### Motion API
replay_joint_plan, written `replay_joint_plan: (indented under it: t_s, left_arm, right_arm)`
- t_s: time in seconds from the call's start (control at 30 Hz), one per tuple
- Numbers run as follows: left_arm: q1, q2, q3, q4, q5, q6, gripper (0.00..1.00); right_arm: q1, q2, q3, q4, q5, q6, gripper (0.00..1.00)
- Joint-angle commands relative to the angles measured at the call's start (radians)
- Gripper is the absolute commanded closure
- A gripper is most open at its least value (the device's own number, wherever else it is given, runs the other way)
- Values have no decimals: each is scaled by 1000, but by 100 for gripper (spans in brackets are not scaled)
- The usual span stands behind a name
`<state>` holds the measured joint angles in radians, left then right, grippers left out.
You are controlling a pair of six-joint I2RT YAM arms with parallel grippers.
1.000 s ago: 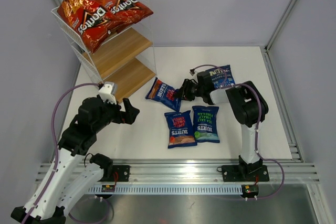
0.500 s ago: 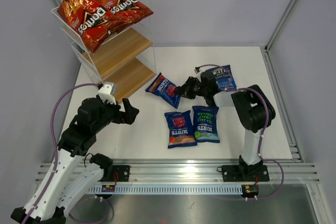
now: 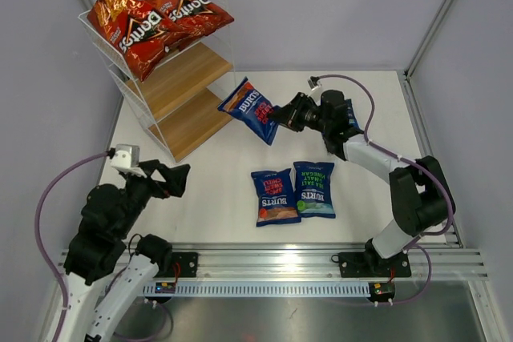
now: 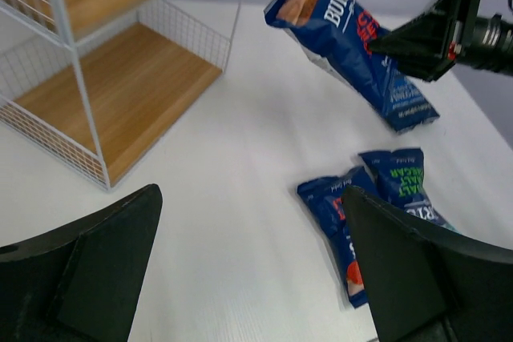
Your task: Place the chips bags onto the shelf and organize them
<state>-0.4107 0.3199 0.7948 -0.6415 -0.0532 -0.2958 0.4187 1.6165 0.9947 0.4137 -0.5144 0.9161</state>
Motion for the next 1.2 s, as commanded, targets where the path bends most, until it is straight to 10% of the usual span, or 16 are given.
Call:
replay_joint_plan:
  t_s: [0.0, 1.17]
  left_arm:
    - [-2, -93, -5, 60, -124, 1, 1]
    - [30, -117, 7, 16, -241, -25, 1]
  right_arm:
    - [11, -49, 94, -82, 22, 26, 91]
    - [281, 723, 1498, -760, 550, 78, 91]
